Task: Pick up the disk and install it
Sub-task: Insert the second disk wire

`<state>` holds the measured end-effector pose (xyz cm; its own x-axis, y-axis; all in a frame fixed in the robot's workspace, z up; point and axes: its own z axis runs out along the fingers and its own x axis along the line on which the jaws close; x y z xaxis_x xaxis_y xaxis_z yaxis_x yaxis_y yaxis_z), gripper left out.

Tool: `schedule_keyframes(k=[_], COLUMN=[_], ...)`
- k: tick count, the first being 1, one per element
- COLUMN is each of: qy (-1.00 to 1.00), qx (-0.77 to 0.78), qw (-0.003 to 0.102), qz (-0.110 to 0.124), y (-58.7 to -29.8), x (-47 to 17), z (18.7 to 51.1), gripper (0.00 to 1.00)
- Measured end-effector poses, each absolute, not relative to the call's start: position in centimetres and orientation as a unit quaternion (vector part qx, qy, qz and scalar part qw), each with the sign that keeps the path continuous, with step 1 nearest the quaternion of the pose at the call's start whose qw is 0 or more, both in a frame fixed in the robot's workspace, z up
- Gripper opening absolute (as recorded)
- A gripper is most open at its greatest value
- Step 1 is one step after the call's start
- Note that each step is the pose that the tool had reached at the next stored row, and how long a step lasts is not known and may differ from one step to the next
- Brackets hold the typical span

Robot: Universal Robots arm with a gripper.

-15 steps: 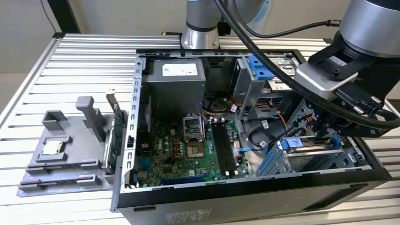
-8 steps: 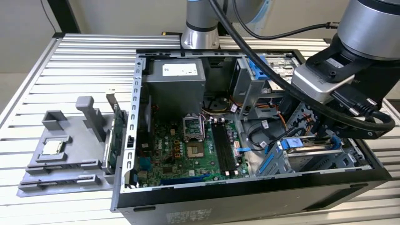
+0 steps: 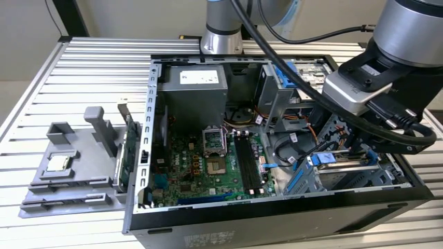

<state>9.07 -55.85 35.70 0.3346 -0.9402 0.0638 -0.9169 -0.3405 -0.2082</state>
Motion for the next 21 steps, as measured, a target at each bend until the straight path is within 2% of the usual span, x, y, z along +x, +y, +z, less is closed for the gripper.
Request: schedule_keyframes(k=[15,21], qy=[0.571,0.575], qx=[-0.814,-0.811], qw=[0.067,0.073], qz=[-0.086,-0.082], y=[-55.85,-55.84], x=[9.06,8.81], z=[35.58,35.36], gripper=[0.00,0.00])
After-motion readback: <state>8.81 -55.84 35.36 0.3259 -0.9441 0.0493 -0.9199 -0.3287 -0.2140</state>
